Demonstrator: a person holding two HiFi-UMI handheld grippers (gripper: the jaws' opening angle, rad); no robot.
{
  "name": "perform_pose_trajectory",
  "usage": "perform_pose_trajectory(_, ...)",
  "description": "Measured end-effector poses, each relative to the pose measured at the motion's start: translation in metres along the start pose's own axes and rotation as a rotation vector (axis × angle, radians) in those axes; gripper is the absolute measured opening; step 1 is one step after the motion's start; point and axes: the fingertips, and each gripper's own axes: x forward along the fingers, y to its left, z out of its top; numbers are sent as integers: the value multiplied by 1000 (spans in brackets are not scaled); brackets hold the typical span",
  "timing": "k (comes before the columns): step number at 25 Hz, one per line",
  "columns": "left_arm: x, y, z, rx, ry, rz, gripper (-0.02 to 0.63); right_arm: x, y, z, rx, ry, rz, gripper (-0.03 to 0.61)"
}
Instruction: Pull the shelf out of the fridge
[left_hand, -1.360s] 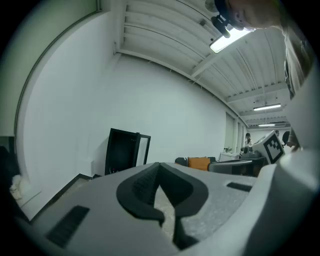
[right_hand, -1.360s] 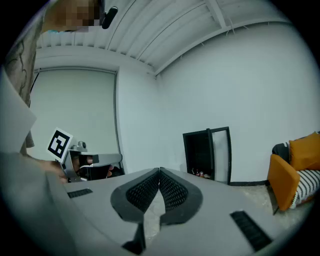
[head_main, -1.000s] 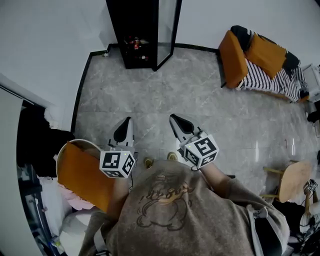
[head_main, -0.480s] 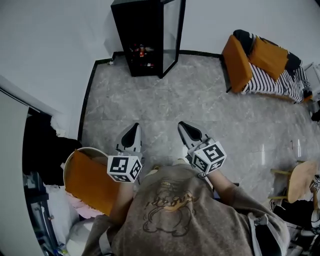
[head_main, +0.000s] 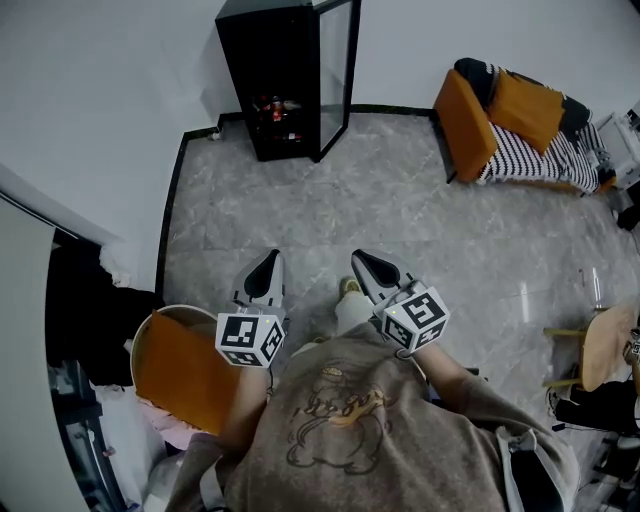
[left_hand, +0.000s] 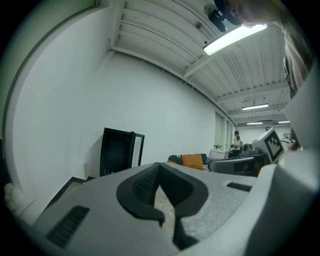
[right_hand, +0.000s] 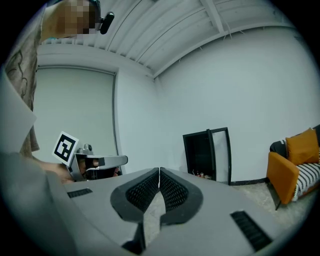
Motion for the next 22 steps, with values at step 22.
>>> perform_pose_trajectory(22,39,40,-2,-17,-15,30,5,45,-28,-3,9,1,-3,21)
